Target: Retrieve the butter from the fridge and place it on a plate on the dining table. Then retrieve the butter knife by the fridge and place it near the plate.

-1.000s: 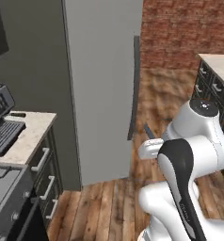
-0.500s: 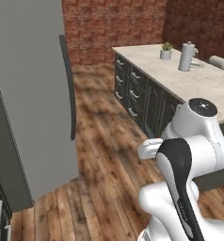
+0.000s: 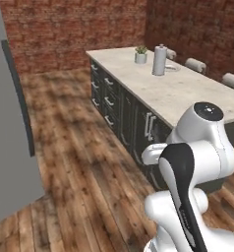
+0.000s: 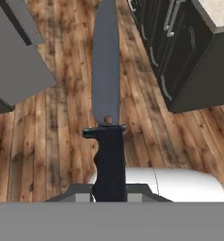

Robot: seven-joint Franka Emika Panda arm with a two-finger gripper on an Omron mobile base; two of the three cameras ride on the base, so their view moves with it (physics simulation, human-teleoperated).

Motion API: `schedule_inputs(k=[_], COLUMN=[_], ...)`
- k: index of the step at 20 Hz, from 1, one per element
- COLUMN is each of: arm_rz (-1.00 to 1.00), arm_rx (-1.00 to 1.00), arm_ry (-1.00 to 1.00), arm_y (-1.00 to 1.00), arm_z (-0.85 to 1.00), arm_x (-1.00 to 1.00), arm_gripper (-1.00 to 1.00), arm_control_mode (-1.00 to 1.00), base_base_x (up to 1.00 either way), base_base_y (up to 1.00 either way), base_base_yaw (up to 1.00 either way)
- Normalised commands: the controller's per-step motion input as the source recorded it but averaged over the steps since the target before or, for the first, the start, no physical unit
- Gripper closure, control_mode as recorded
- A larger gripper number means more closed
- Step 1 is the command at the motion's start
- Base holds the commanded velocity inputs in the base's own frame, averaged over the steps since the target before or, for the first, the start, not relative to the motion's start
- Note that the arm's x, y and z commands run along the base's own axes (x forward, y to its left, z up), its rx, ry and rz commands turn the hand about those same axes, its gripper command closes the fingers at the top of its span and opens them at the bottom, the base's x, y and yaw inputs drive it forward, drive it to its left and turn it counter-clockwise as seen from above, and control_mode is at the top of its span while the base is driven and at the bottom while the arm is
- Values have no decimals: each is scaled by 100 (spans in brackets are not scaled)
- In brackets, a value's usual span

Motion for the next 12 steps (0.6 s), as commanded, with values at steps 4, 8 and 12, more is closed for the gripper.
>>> schedule_inputs(k=[4,8,12], arm_rz=[0,0,0], arm_rx=[0,0,0], arm_ry=[0,0,0], arm_y=[0,0,0], arm_z=[0,0,0], arm_x=[0,0,0], arm_gripper=[100,100,100], arm_control_mode=[100,100,100], base_base_x=[20,23,30], base_base_y=[-100,-100,-100], base_base_yaw=[0,0,0])
